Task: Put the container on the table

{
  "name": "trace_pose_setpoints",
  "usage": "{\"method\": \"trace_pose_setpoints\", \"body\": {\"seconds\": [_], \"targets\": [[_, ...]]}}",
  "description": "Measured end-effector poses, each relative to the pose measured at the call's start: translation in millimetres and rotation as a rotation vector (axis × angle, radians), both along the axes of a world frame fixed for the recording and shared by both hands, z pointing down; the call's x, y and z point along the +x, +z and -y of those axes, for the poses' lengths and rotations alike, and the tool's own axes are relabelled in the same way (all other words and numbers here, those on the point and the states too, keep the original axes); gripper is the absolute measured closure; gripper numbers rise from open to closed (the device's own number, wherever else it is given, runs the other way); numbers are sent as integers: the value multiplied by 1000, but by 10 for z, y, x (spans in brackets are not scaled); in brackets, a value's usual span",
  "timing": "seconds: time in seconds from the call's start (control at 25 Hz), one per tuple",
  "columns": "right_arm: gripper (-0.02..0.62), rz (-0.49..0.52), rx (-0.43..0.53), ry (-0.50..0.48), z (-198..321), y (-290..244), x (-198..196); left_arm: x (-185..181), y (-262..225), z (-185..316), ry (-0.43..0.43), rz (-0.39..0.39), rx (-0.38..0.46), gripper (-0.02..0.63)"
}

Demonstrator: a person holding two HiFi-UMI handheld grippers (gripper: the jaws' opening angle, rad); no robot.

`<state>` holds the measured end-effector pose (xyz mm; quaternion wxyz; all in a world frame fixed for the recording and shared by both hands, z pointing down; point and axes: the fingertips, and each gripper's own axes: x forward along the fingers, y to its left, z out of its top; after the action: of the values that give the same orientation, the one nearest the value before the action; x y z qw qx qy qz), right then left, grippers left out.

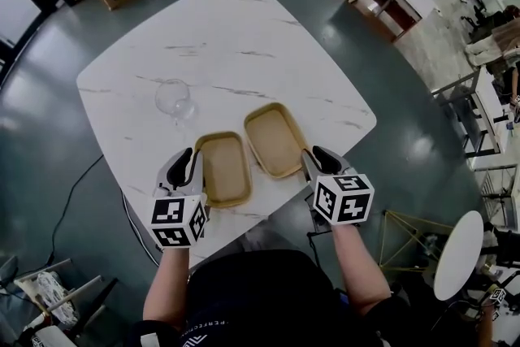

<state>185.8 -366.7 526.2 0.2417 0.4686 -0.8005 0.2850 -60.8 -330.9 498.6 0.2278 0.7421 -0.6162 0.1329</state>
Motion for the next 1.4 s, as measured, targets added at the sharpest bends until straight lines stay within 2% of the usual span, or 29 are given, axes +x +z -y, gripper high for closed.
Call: {"method": "trace_pose_setpoints", "body": {"seconds": [0.32,0.52,0.76,0.92,1.16,1.4], "targets": [[506,11,28,14,-69,-64,174,11,-136,-227,-24,32,20,558],[514,21,38,0,-152,-104,192,36,-213,-342,-50,6,26,560],[540,21,78,7,-225,-191,178,114,-294,-427,-18,3,42,563],[595,14,105,17,-309,-272,125,113,-343,-476,28,3,67,568],[595,5,127,38,-643,-403,-121,-43,-383,-720,81,-17,60,612],[595,0,142,37,-997,-517,-397,-154,-424,-1006,128,-34,61,612]]}}
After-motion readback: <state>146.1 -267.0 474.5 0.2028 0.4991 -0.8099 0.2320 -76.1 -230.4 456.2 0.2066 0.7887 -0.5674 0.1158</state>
